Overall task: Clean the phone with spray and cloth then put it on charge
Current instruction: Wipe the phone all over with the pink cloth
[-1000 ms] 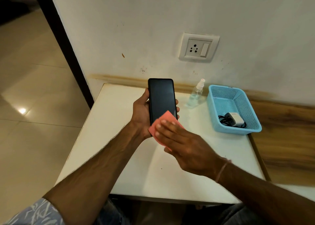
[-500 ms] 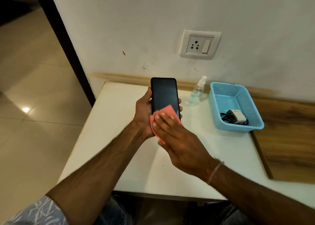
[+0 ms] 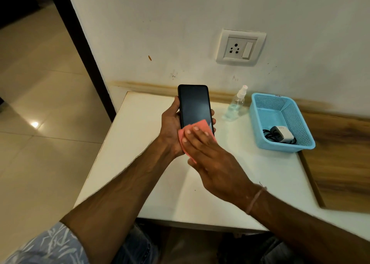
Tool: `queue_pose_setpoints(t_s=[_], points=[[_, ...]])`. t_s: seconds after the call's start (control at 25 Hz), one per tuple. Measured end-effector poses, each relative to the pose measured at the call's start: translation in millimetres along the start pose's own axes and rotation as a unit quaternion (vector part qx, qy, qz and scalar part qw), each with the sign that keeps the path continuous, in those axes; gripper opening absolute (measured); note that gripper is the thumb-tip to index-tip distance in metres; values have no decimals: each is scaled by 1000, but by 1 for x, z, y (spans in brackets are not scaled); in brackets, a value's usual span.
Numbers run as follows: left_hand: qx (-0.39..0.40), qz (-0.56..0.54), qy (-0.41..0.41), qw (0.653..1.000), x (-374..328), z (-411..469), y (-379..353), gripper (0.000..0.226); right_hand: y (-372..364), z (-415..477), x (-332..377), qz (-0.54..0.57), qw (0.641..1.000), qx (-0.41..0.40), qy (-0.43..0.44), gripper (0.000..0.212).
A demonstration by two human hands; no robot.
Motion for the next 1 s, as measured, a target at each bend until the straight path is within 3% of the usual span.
queue_pose_setpoints(t_s=[0.08, 0.16, 0.32, 0.4, 0.56, 0.68, 0.76, 0.92, 1.0], points=[[20, -11, -1, 1000, -2, 0, 1, 76, 6, -21, -6, -24, 997, 34, 70, 47], [25, -13, -1, 1000, -3, -1, -1, 76, 22, -26, -24, -21, 996, 32, 87, 44], [-10, 40, 24, 999, 5, 2, -3, 72, 44, 16, -44, 27, 993, -62, -101, 45], [-8, 29, 30, 999, 9, 1, -7, 69, 39, 45, -33, 60, 985, -76, -142, 46], [-1, 5, 19, 1000, 5, -1, -2, 78, 11, 34, 3, 84, 993, -29, -79, 49], [18, -11, 1, 1000, -2, -2, 2, 79, 6, -11, 8, 15, 999, 33, -2, 49], [16, -9, -2, 1000, -3, -1, 0, 80, 17, -18, -8, -11, 999, 34, 20, 47], [-2, 43, 15, 999, 4, 0, -6, 75, 35, 28, -26, 59, 985, -58, -152, 48], [9, 26, 12, 1000, 3, -4, -5, 73, 27, 42, -15, 83, 981, -65, -162, 50]])
Point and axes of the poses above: each hand's wrist, its own z-axis towards the middle knuckle, its own y-axis out of the back of the hand, x = y × z, the point moved 1 cm from there along z, towards the middle knuckle, and after that the axes turned 8 degrees about z, right-handed, at the moved point
